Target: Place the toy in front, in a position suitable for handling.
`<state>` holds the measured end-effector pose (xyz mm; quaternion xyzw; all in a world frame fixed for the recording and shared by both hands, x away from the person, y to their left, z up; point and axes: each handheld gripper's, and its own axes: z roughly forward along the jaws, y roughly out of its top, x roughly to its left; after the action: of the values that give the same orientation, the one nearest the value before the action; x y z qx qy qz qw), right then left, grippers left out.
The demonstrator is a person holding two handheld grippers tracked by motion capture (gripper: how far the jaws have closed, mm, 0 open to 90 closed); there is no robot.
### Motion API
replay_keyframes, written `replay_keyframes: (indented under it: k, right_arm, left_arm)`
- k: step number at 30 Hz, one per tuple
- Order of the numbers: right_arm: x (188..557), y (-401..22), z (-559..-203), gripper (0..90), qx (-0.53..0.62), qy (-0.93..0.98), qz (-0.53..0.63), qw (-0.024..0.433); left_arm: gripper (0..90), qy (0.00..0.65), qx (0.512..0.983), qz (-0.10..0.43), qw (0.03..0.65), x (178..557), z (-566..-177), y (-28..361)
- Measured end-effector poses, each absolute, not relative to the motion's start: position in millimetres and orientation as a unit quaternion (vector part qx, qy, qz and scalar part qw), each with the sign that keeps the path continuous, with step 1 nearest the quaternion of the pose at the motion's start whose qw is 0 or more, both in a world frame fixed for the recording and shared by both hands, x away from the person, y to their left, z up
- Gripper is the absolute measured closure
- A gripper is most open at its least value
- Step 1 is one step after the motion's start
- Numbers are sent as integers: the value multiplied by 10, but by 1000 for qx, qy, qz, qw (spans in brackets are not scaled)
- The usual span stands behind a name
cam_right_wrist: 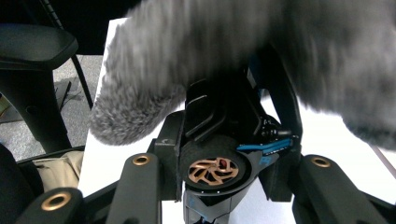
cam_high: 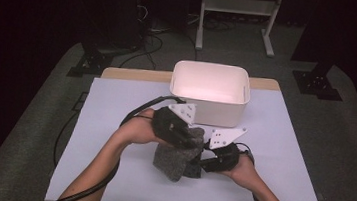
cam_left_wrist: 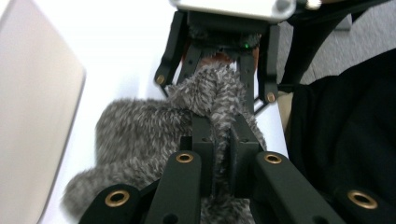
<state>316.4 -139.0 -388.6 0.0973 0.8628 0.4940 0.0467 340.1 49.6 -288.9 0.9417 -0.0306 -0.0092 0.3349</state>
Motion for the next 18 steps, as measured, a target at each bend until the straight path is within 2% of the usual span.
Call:
replay_keyframes:
  k: [6,11,18]
  right_arm:
    - [3167,-1474,-3912,568,111,856,503,43]
    - [3159,-1506,-3907,568,109,858,501,45]
    - [3179,-1549,-3877,565,111,864,489,39]
  left_arm:
    - [841,-34,946,-7,321,3419,-2911,367]
    - [839,-17,946,3,323,3422,-2874,536]
    - [837,17,941,-16,339,3471,-3077,775]
